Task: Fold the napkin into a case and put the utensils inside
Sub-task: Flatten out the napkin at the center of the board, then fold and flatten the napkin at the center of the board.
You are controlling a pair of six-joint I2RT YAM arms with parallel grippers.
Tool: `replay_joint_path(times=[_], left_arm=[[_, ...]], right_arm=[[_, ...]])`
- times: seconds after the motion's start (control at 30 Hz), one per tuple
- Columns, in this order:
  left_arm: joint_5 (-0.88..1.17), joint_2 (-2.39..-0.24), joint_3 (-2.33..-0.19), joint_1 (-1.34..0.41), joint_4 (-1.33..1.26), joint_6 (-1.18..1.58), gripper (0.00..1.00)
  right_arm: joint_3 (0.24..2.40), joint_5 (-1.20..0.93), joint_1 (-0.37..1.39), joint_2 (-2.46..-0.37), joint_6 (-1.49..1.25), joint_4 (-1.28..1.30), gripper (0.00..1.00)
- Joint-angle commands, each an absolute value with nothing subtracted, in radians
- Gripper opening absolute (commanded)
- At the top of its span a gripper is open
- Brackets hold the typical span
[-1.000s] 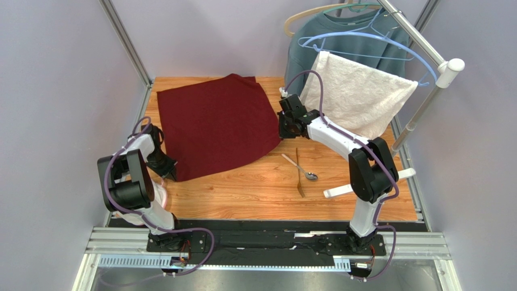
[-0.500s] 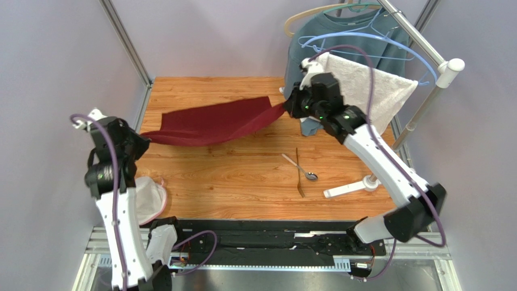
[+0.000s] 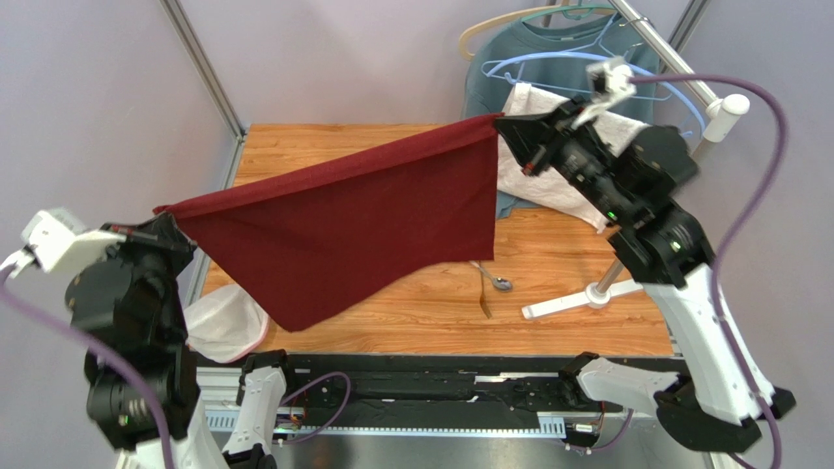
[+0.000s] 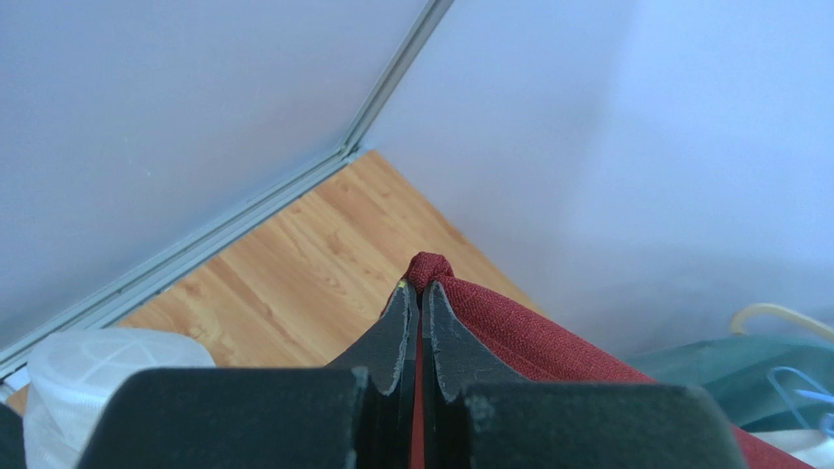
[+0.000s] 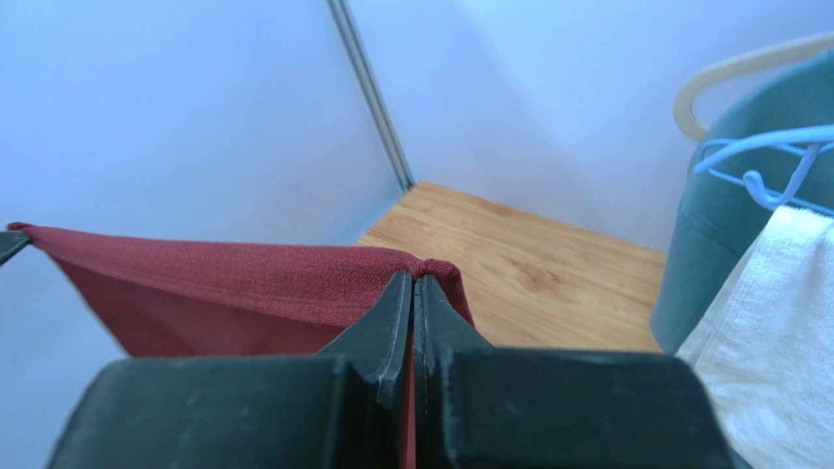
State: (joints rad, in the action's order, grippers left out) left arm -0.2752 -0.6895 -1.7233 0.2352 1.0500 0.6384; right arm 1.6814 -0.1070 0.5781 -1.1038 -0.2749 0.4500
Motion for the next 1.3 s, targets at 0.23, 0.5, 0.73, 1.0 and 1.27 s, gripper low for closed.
replay_joint_path(times=[0.23, 0.5, 0.73, 1.0, 1.27], left_arm=[[-0.253, -1.126, -1.463, 0.242, 0.609, 0.529, 0.0], [-0.1, -1.552, -1.54, 0.268, 0.431, 0.502, 0.0], [-0.054, -1.804, -1.681, 0.27, 0.457, 0.474, 0.0], [-0.058, -1.812, -1.669, 0.272, 0.572, 0.534, 0.0], [-0.032, -1.677, -1.45, 0.272, 0.863, 0.649, 0.0]], right_arm=[[1.793, -0.083, 0.457, -1.656, -0.282, 0.328, 0.0], [2.069, -0.178, 0.399, -2.064, -0.293, 0.267, 0.0], [2.316, -0.229, 0.387, -2.321, -0.322, 0.31, 0.0], [2.29, -0.247, 0.387, -2.321, -0.313, 0.344, 0.0], [2.064, -0.187, 0.383, -2.154, -0.318, 0.558, 0.0]])
